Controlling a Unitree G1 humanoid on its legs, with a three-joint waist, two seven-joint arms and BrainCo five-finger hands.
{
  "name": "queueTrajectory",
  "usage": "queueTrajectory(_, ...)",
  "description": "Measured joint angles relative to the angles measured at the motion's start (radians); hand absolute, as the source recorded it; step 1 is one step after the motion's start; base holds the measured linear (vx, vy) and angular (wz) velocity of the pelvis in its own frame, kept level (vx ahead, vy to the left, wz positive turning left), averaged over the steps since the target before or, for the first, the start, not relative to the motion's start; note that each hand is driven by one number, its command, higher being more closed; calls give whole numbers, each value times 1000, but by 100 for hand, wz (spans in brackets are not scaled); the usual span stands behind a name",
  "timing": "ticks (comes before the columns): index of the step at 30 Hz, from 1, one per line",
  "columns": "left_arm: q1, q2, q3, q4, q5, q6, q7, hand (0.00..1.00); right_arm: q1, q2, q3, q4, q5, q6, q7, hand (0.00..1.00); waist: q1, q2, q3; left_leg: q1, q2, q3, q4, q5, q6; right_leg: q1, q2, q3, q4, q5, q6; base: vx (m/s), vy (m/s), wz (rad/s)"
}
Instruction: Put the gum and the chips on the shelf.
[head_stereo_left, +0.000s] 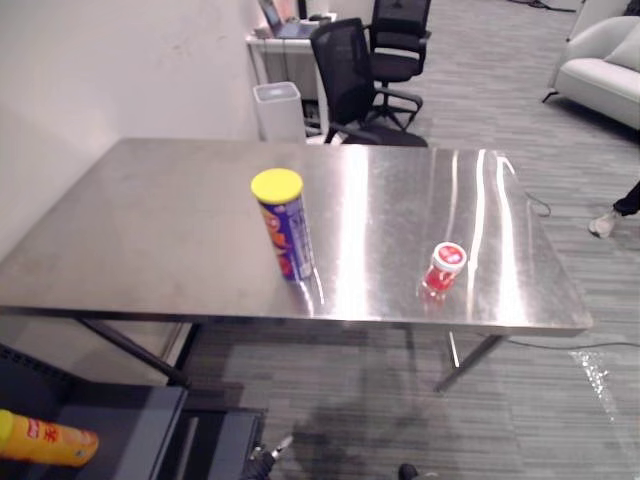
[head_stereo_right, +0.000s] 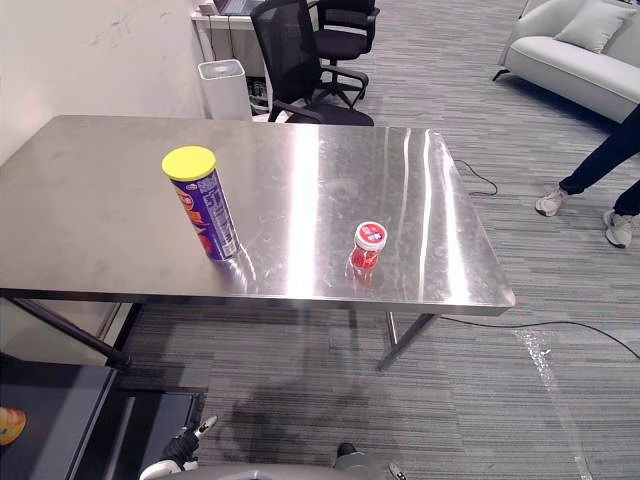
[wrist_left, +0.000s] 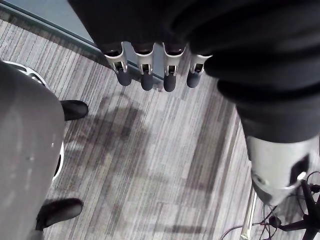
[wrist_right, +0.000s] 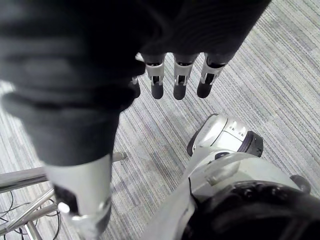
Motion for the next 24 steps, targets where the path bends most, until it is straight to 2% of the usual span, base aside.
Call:
queueTrajectory(2,0,-1,0,0,0,0,0,0,0,-2,1,0,0,0,0,0,2,1,0,-1,2,-14,4,0,0,7,0,-28,-4,10,-2,-16,-41,14)
queueTrajectory(5,-8,-4,7,-1,1,1,-1,0,0,-6,-2,0,1,0,0,0,23,2,0,-3,11,-16,21,-5,3,22,0,-104,-35,47,-8,-44,-58,-2)
queueTrajectory(7,-8,-4,29,-1,1,2,-1,0,1,-8,-35,1,2,0,2,0,22,2,0,-14,15,-19,47,-15,6,32,-5,-155,-52,67,-11,-94,-65,-2)
queueTrajectory(10,-5,-10,75,-4,1,9,-2,0,5,-33,-254,7,21,2,-2,0,22,0,3,-19,16,-15,91,-51,-4,45,-13,-212,-73,89,-15,-115,-38,-15)
queueTrajectory(12,10,-11,112,-17,4,9,-12,0,14,-102,-467,6,94,3,-10,0,21,2,2,-18,16,-16,113,-81,-4,48,-18,-231,-87,86,-33,-94,-8,-33)
queueTrajectory(14,25,-11,141,-34,31,9,-17,0,25,-169,-612,-5,140,2,-30,0,16,3,2,-12,15,-18,114,-90,0,48,-32,-293,-90,87,-38,-40,3,-34)
queueTrajectory(16,35,-7,147,-40,42,9,-20,0,37,-239,-725,-21,172,0,-50,0,10,3,-2,-15,17,-22,106,-91,0,48,-33,-322,-101,91,-43,-2,-8,-25)
queueTrajectory(18,44,-2,147,-39,65,8,-22,0,41,-293,-799,-76,181,-7,-79,0,-18,0,-6,-16,19,-42,104,-92,-2,48,-31,-343,-104,91,-43,68,-29,1)
queueTrajectory(19,49,-1,145,-38,80,8,-22,0,39,-320,-823,-129,188,-13,-101,0,-34,2,-11,-14,24,-45,107,-93,-7,46,-27,-350,-102,92,-42,110,-28,5)
queueTrajectory(21,50,-2,142,-33,80,8,-22,0,36,-329,-825,-185,201,-19,-120,0,-34,3,-23,-16,28,-42,107,-91,-4,41,-22,-348,-101,97,-34,143,-25,-9)
queueTrajectory(24,48,-3,114,-33,96,8,-22,0,-12,-330,-794,-403,196,-32,-186,0,-34,4,-35,-15,36,-46,107,-92,-2,36,-11,-347,-102,105,-28,133,-17,-16)
